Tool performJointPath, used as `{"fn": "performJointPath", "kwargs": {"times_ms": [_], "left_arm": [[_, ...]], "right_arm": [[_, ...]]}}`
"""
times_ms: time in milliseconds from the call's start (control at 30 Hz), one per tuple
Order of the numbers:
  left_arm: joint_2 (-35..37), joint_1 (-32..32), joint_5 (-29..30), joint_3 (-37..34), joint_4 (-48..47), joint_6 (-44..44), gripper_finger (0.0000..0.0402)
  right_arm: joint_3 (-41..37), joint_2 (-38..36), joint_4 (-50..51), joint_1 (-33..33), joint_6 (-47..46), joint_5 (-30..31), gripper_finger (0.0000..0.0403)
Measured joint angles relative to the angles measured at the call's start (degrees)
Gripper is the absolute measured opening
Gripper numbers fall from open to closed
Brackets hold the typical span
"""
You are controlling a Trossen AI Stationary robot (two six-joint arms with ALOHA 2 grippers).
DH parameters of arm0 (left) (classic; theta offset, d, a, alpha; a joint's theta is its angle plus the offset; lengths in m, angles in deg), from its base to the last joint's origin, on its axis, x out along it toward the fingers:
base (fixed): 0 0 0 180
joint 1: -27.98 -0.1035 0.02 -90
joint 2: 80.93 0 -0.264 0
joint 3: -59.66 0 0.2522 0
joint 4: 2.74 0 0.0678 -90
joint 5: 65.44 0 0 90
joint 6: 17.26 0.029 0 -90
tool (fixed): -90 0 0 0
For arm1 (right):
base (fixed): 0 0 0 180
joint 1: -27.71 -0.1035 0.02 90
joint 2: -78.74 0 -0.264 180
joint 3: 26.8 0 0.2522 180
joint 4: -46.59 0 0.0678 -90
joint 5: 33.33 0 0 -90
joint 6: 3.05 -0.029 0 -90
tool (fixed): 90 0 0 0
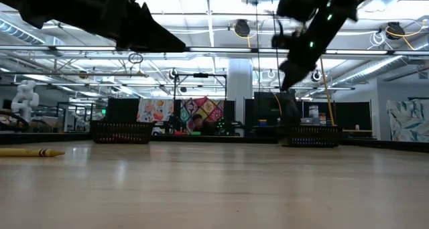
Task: Sort crayons
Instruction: Put the blue crayon into the top right black bin
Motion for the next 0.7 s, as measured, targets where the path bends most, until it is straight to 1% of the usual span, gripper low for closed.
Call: {"fn": "performJointPath", "kwargs": {"times_ms": [33,100,167,233,300,367,467,600,700], "left_arm": [[0.0,0.0,0.0,0.0,0.0,0.0,0.0175],[0.0,0.0,-0.1,0.0,-0.1,0.0,0.0175],[0.0,0.0,-0.1,0.0,-0.4,0.0,0.0175],[0.0,0.0,-0.1,0.0,-1.0,-0.1,0.0175],[0.0,0.0,-0.1,0.0,-1.1,-0.2,0.0175],[0.0,0.0,-0.2,0.0,-1.2,-0.1,0.0176],[0.0,0.0,-0.3,0.0,-1.2,-0.1,0.0176],[0.0,0.1,-0.3,0.0,-1.3,-0.1,0.0176],[0.0,0.9,-0.3,0.0,-1.3,-0.1,0.0176]], "right_arm": [[0.0,0.5,0.0,3.8,2.7,-2.5,0.0003],[0.0,1.9,-1.2,11.0,7.5,-9.7,0.0004],[0.0,3.8,-2.5,17.1,10.8,-15.9,0.0005],[0.0,5.8,-4.0,21.4,13.4,-19.6,0.0006],[0.0,7.8,-4.0,24.3,15.9,-21.3,0.0010],[0.0,9.8,-4.0,25.8,18.5,-21.8,0.0020],[0.0,11.0,-3.2,26.6,21.3,-21.9,0.0049],[0.0,10.2,-2.2,26.5,22.0,-21.8,0.0097],[0.0,7.8,-0.7,25.9,19.6,-21.9,0.0123]]}}
